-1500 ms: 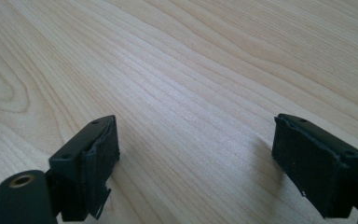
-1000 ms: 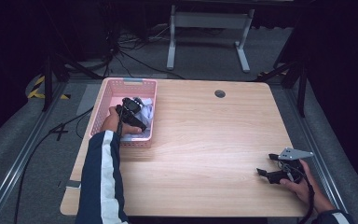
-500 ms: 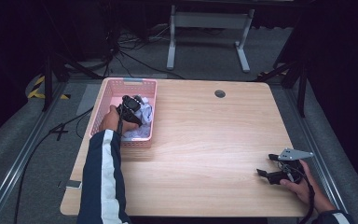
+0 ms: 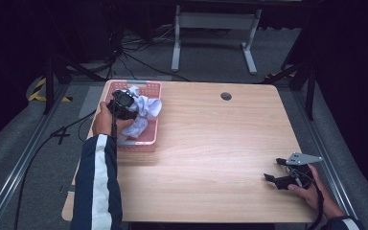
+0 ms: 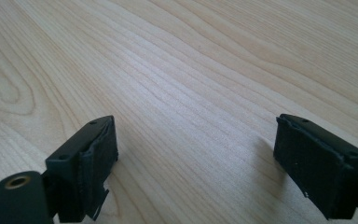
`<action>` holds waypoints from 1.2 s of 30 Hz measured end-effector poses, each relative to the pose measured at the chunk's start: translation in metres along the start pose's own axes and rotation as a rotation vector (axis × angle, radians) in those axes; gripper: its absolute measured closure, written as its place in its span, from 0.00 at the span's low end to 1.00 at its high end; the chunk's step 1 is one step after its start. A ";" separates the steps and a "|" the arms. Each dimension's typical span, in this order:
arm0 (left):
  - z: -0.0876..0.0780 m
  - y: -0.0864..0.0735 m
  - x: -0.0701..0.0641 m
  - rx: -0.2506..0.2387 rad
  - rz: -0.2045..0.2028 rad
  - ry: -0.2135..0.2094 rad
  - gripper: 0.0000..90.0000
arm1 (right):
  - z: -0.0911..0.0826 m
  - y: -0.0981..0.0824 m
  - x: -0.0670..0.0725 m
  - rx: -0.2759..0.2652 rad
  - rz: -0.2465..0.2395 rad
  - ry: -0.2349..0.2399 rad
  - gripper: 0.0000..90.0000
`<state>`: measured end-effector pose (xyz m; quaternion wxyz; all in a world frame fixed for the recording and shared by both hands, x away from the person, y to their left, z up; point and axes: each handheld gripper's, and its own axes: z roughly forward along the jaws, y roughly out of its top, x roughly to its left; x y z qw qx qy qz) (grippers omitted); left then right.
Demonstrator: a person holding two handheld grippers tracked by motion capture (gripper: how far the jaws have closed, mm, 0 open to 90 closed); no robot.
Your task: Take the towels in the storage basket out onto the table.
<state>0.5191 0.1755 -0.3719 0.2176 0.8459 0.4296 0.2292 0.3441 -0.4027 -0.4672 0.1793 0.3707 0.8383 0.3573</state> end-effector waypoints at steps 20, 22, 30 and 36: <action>-0.083 0.026 -0.014 -0.232 0.050 -0.015 0.63 | 0.000 0.000 0.000 -0.001 0.000 0.002 0.15; -0.091 0.032 -0.020 -0.245 0.069 -0.007 0.63 | 0.000 0.000 0.000 0.000 0.000 0.002 0.15; -0.112 0.056 -0.034 -0.312 0.101 -0.071 0.64 | 0.000 0.000 0.000 0.000 -0.002 0.002 0.15; -0.121 0.075 -0.054 -0.333 0.164 -0.110 0.64 | -0.001 0.000 0.000 -0.001 -0.003 0.002 0.15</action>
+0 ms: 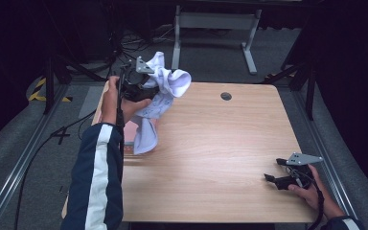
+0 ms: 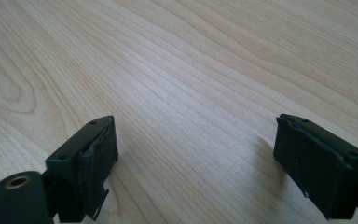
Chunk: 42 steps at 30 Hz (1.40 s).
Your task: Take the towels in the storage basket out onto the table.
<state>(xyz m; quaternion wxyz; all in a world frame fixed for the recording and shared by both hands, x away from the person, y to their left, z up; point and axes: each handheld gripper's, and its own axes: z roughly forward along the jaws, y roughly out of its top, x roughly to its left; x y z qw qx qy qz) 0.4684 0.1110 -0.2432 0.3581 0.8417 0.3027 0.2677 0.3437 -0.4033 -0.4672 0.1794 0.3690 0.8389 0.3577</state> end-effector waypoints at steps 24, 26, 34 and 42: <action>0.132 0.037 -0.163 0.161 0.219 -0.502 0.54 | 0.000 0.000 0.000 0.000 0.000 0.001 0.15; 0.141 0.032 -0.171 0.195 0.242 -0.501 0.39 | 0.000 0.000 0.000 0.001 0.004 0.002 0.15; 0.154 0.012 -0.189 0.219 0.248 -0.517 0.25 | 0.000 0.000 0.000 0.002 0.003 0.002 0.15; 0.122 0.004 -0.174 0.112 0.193 -0.485 0.23 | -0.001 0.000 0.000 0.004 0.002 0.004 0.15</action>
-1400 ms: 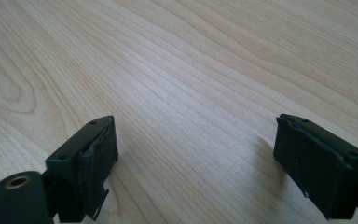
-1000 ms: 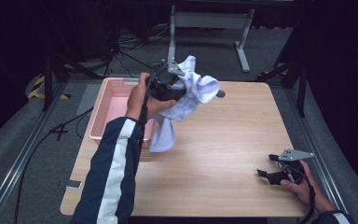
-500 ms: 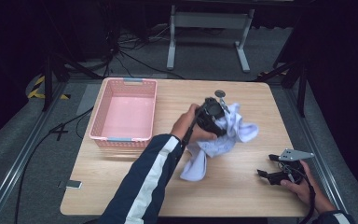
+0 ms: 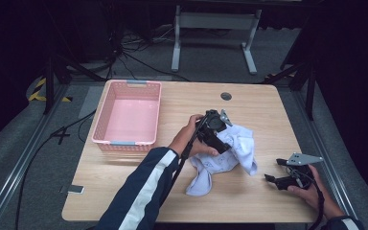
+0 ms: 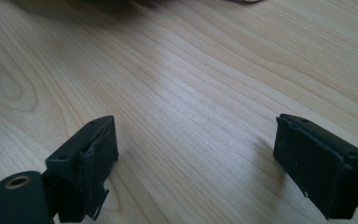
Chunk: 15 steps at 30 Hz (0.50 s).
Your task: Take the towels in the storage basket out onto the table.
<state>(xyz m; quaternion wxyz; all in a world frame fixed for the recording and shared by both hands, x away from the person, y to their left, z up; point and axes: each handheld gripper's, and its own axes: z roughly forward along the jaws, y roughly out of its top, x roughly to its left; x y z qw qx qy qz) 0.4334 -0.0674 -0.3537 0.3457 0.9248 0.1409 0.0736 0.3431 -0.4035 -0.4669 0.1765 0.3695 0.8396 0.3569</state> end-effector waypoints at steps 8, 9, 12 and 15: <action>0.030 0.008 -0.020 -0.005 0.069 -0.008 0.23 | -0.004 0.001 0.006 0.012 -0.017 -0.011 0.24; 0.027 0.010 -0.023 -0.011 0.071 -0.006 0.23 | -0.004 0.001 0.007 0.012 -0.022 -0.008 0.24; 0.009 0.018 -0.027 -0.084 0.099 0.017 0.23 | -0.005 0.001 0.008 0.013 -0.019 0.004 0.24; -0.005 0.022 -0.029 -0.131 0.091 0.062 0.19 | -0.006 0.000 0.007 0.011 -0.016 0.001 0.26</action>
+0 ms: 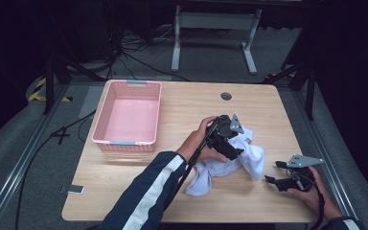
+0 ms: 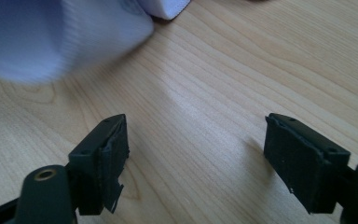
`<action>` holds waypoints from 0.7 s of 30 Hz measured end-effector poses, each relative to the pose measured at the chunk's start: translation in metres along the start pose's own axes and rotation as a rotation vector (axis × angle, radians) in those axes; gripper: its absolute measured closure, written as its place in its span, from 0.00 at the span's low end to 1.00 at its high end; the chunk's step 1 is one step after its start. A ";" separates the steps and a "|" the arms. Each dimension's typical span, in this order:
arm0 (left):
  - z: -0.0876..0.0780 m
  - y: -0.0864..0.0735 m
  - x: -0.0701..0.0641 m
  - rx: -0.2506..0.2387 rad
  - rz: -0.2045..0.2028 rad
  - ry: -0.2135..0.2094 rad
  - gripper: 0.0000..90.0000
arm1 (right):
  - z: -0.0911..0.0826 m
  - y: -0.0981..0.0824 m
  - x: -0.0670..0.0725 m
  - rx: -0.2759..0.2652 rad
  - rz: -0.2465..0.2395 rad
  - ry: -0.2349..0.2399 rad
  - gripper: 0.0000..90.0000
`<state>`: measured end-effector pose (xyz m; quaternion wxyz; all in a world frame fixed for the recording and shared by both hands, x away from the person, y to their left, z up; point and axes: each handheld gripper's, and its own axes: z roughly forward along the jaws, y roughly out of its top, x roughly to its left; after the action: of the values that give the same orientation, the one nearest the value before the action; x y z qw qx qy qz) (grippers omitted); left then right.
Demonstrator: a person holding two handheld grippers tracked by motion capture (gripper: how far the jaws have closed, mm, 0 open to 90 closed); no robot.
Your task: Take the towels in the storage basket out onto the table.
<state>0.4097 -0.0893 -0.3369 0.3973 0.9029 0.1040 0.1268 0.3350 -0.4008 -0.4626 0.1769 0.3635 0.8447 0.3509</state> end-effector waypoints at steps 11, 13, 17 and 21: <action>-0.029 -0.068 -0.026 0.074 0.011 0.025 0.28 | -0.024 0.018 0.032 -0.142 -0.100 0.112 0.42; -0.032 -0.098 -0.028 0.095 -0.031 0.038 0.34 | -0.029 0.021 0.036 -0.161 -0.093 0.159 0.56; -0.025 -0.140 -0.024 0.131 -0.131 0.058 0.39 | -0.037 0.030 0.049 -0.202 -0.098 0.206 0.48; -0.015 -0.150 -0.022 0.112 -0.139 0.090 0.43 | -0.024 0.032 0.058 -0.153 -0.095 0.208 0.37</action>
<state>0.3714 0.0137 -0.4419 0.3489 0.9077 0.1912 0.1333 0.2986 -0.3537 -0.4248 0.1318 0.2702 0.8455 0.4414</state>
